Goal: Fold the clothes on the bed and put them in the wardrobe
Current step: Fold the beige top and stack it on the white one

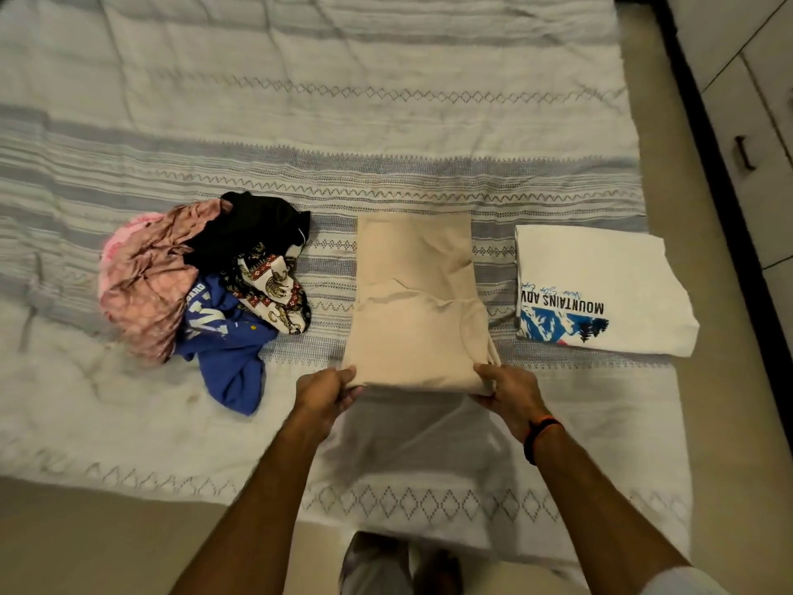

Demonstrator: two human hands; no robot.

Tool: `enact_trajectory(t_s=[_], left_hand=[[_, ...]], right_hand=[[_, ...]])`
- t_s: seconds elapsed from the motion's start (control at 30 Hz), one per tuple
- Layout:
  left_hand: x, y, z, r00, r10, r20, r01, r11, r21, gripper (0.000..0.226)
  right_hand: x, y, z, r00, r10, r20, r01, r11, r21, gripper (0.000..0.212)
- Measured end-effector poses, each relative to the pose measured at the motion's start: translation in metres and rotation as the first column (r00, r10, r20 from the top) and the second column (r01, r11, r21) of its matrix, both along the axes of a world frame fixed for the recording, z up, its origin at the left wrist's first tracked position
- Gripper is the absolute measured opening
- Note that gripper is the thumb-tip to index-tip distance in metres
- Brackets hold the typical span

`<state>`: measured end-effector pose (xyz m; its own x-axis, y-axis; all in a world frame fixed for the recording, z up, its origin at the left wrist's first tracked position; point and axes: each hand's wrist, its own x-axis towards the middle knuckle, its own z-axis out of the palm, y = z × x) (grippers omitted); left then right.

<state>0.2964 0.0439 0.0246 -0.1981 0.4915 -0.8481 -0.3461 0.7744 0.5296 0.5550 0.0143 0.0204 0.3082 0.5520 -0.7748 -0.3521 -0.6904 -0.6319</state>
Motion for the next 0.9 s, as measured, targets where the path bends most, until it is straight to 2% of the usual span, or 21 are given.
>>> enact_trajectory(t_s=[0.23, 0.4, 0.5, 0.63, 0.73, 0.9], left_hand=[[0.009, -0.066, 0.033, 1.000, 0.003, 0.003, -0.003, 1.000, 0.023, 0.007], [0.015, -0.063, 0.048, 0.992, 0.075, 0.099, -0.080, 0.996, 0.044, 0.004], [0.017, -0.041, 0.055, 0.983, 0.110, 0.145, -0.120, 0.991, 0.062, 0.004], [0.019, 0.006, 0.056, 0.968, 0.158, 0.197, -0.180, 0.979, 0.097, 0.008], [0.018, 0.055, 0.048, 0.961, 0.168, 0.222, -0.192, 0.977, 0.094, 0.005], [0.018, 0.133, 0.032, 0.959, 0.190, 0.210, -0.205, 0.977, 0.055, 0.014]], right_hand=[[0.008, -0.063, 0.034, 1.000, -0.005, -0.027, 0.005, 1.000, -0.015, 0.017], [0.014, -0.059, 0.046, 0.999, -0.024, -0.036, 0.024, 1.000, 0.011, 0.029], [0.017, -0.034, 0.052, 0.998, -0.050, -0.027, 0.051, 0.998, 0.028, 0.034], [0.017, 0.017, 0.055, 0.996, -0.089, 0.006, 0.088, 0.996, 0.022, 0.030], [0.014, 0.069, 0.054, 0.993, -0.115, 0.021, 0.115, 0.993, 0.004, 0.045], [0.008, 0.142, 0.048, 0.992, -0.095, 0.088, 0.099, 0.994, -0.043, 0.021]])
